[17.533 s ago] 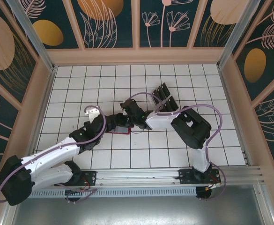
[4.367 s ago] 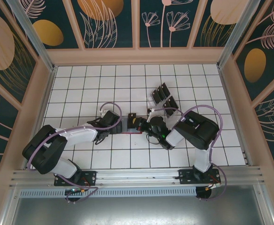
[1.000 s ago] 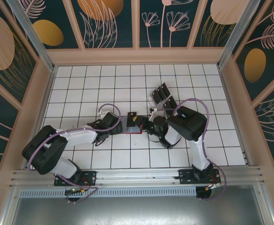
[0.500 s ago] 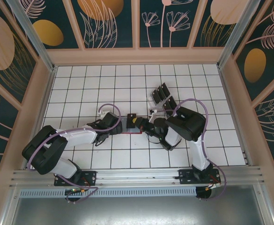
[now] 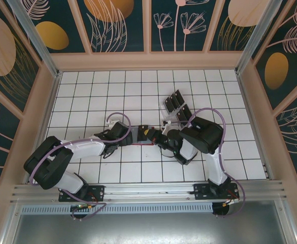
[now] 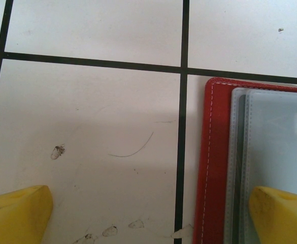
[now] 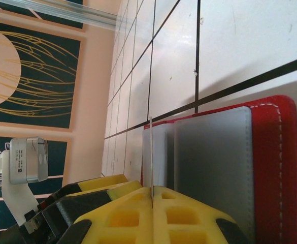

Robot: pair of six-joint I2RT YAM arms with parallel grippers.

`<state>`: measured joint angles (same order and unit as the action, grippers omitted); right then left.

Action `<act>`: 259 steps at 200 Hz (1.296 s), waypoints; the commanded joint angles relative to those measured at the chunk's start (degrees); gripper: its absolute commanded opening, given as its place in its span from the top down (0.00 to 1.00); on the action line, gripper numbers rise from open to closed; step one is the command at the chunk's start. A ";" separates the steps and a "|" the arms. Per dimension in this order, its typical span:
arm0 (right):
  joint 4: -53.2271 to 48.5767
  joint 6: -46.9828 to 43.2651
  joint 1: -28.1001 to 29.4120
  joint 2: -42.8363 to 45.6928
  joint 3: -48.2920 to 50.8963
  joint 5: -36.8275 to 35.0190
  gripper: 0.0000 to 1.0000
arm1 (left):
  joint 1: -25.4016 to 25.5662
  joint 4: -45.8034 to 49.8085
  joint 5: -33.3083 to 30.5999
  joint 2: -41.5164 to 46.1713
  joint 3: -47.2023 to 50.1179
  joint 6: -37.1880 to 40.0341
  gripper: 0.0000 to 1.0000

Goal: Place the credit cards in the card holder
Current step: Insert the credit card into the card slot.

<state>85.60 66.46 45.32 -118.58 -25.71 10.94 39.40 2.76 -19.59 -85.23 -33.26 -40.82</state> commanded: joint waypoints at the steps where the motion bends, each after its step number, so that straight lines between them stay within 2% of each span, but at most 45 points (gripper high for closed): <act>1: -5.23 0.74 0.82 1.72 0.38 -1.00 1.00 | 0.32 4.44 -0.71 -0.40 1.53 0.21 0.02; 62: -12.40 1.65 1.44 3.68 -0.28 -2.76 1.00 | 0.38 4.18 -0.62 -0.40 1.64 0.29 0.01; 198: -17.66 4.45 1.53 2.76 -2.59 -1.54 1.00 | 0.36 3.92 -0.61 -0.46 1.88 0.23 0.01; 259: -21.17 4.21 1.61 5.14 -2.32 -1.36 1.00 | 0.32 3.83 -0.66 -0.63 1.79 0.47 0.01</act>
<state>72.03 70.65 46.26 -114.61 -28.40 9.98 39.46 2.59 -19.64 -85.23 -33.15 -40.82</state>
